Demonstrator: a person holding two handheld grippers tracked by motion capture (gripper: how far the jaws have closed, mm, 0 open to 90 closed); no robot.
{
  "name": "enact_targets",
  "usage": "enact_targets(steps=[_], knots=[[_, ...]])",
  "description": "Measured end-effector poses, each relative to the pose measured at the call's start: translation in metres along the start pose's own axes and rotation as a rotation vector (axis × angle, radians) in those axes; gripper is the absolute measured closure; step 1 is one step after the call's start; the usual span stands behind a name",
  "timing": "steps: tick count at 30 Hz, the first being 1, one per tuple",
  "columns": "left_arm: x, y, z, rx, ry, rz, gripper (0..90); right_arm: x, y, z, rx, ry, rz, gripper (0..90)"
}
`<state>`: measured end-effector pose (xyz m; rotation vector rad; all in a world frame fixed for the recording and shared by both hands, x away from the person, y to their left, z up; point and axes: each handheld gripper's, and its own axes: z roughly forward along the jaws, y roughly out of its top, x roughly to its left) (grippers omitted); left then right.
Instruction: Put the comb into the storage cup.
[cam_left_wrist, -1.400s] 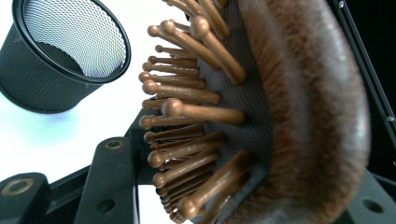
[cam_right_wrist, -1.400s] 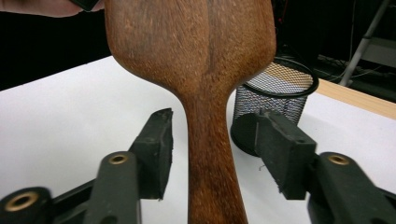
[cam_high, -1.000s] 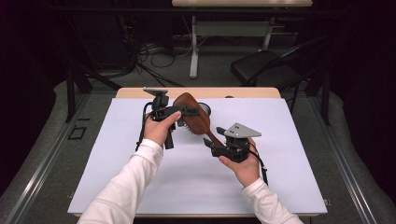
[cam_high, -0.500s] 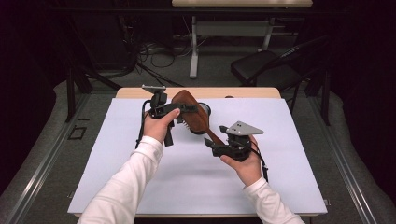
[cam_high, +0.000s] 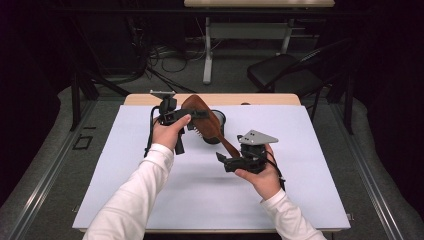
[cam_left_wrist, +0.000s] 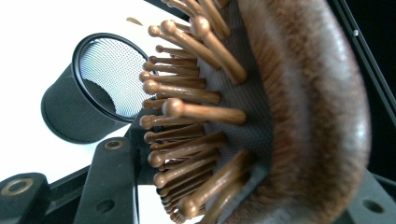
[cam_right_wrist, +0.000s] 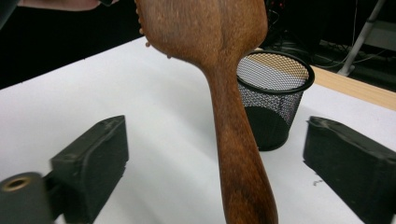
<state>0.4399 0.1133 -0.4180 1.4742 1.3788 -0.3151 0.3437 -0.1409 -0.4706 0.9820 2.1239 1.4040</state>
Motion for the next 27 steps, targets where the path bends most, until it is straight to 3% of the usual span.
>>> enact_targets(steps=[8, 27], knots=[[0.001, 0.004, -0.001, -0.008, 0.015, 0.014, 48.2, 0.000, -0.001, 0.002, 0.031, 0.008, 0.004, 0.0], [-0.006, 0.016, 0.003, -0.029, 0.031, 0.040, 48.1, -0.003, 0.001, -0.002, 0.015, 0.006, 0.014, 0.0]])
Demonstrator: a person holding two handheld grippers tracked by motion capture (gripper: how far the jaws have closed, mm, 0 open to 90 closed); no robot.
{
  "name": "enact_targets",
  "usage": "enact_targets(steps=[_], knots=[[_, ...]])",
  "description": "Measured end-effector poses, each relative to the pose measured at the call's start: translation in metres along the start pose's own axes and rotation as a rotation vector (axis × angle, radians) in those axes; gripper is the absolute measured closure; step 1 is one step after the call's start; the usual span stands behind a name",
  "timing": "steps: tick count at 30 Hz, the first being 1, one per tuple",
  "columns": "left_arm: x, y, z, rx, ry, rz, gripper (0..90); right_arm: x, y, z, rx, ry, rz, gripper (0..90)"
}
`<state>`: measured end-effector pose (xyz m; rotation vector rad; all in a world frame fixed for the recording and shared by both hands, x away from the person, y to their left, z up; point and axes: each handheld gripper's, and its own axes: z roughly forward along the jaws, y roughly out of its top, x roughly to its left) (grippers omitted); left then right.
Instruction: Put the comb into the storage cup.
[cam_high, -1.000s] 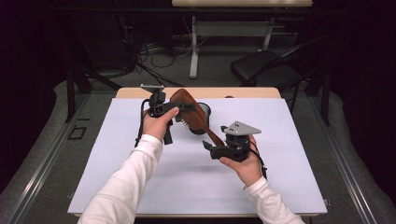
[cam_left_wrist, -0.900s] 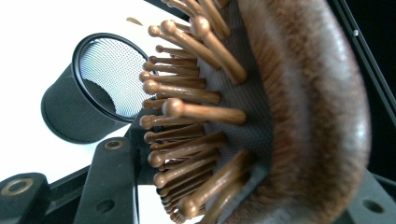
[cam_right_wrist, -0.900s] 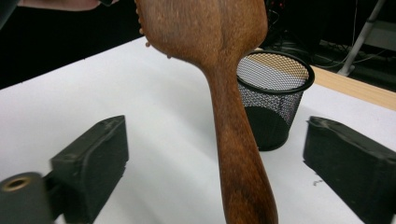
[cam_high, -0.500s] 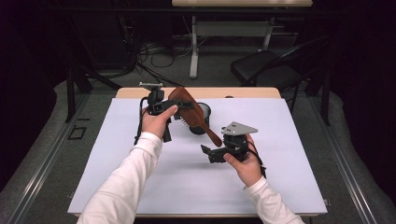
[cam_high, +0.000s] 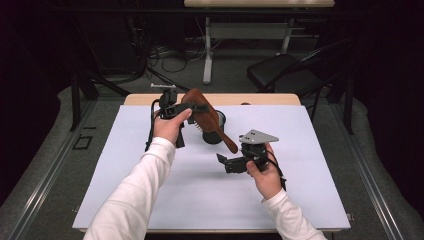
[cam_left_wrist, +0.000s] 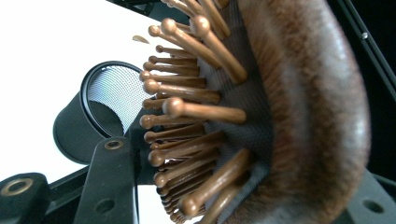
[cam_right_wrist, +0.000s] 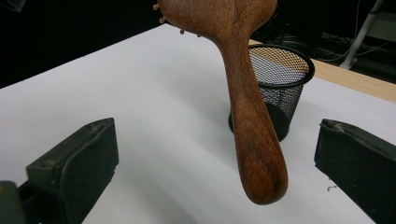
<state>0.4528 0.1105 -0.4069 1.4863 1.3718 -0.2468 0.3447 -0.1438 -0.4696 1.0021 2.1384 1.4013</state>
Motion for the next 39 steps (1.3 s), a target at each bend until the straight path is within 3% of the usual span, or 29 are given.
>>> enact_targets(steps=[11, 27, 39], knots=[[-0.002, 0.008, 0.000, -0.035, 0.050, 0.023, 47.9, -0.003, 0.000, -0.002, -0.003, -0.006, 0.004, 0.0], [-0.005, 0.017, -0.001, -0.080, 0.076, 0.024, 47.9, -0.004, 0.000, -0.001, 0.005, -0.010, 0.002, 0.0], [-0.010, 0.025, -0.007, -0.127, 0.105, 0.051, 47.9, -0.004, 0.000, -0.001, 0.006, -0.011, 0.002, 0.0]])
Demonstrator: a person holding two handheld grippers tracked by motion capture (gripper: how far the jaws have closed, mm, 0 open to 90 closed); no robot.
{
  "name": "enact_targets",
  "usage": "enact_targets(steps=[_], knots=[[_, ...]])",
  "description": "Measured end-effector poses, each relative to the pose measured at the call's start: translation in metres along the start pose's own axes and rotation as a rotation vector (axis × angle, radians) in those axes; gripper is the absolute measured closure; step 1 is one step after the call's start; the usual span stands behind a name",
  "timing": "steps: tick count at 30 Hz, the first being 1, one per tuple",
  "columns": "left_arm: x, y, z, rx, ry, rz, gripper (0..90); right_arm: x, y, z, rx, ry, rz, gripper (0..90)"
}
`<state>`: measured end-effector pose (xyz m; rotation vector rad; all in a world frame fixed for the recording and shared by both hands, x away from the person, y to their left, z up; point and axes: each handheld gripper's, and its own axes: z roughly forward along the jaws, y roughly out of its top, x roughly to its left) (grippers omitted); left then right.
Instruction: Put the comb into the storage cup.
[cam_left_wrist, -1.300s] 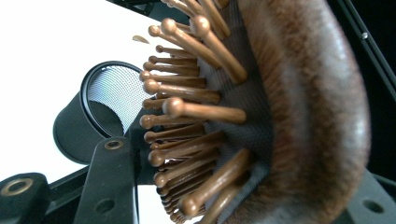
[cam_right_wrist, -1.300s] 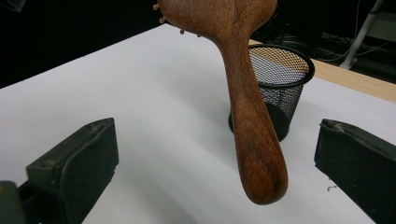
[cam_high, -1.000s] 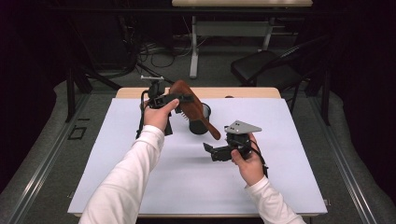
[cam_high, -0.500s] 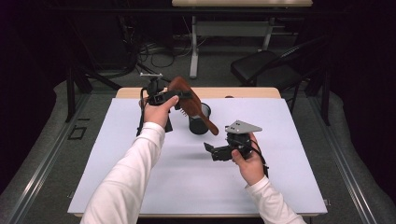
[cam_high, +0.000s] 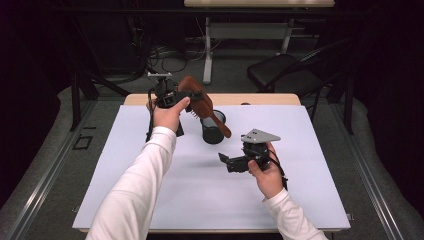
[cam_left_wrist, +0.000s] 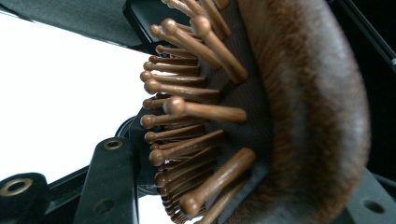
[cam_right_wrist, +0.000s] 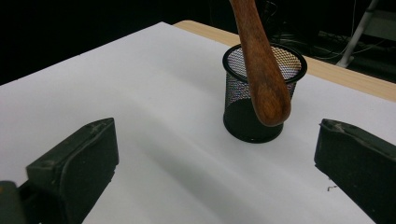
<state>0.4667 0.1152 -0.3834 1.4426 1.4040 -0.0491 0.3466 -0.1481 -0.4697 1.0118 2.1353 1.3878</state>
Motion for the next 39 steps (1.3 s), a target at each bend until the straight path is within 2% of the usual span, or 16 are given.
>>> enact_targets(steps=[5, 22, 39], knots=[[0.000, 0.003, -0.002, -0.024, 0.008, 0.007, 47.8, 0.000, 0.000, 0.000, 0.000, 0.002, -0.001, 0.0], [-0.002, 0.012, -0.002, -0.058, 0.047, 0.005, 47.8, 0.000, 0.000, 0.000, -0.001, 0.007, -0.003, 0.0], [0.005, 0.020, -0.003, -0.096, 0.075, -0.011, 47.8, -0.001, 0.000, 0.000, 0.000, 0.009, -0.001, 0.0]])
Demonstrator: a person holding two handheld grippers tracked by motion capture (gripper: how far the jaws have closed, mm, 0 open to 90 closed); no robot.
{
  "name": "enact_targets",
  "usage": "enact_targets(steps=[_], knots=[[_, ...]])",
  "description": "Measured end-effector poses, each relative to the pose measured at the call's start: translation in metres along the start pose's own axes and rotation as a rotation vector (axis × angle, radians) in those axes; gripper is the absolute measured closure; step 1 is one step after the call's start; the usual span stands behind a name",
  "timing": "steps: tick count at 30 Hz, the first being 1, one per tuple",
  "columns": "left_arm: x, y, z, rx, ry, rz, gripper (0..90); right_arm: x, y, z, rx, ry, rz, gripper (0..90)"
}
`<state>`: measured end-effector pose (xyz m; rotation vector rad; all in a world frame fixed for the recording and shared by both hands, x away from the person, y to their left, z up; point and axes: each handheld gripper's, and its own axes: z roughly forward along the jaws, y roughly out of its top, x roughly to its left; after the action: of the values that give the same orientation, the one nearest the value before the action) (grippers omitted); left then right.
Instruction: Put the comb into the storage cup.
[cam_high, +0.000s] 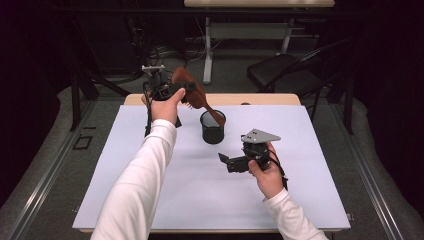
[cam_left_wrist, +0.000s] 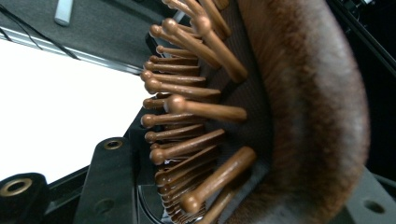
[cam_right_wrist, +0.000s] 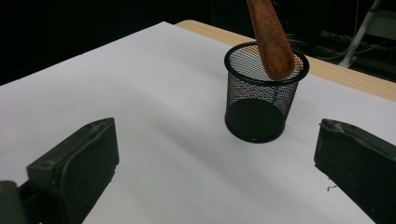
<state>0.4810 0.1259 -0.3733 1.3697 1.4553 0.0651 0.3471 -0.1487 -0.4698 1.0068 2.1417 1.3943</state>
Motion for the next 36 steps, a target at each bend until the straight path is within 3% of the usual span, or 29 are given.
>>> enact_targets(steps=[16, 36], knots=[[0.002, 0.000, 0.005, -0.039, 0.031, 0.016, 47.8, -0.001, 0.000, -0.001, -0.003, -0.001, 0.004, 0.0], [0.003, -0.006, 0.014, -0.045, 0.067, 0.063, 47.8, -0.002, 0.001, -0.002, -0.009, -0.003, 0.005, 0.0]])
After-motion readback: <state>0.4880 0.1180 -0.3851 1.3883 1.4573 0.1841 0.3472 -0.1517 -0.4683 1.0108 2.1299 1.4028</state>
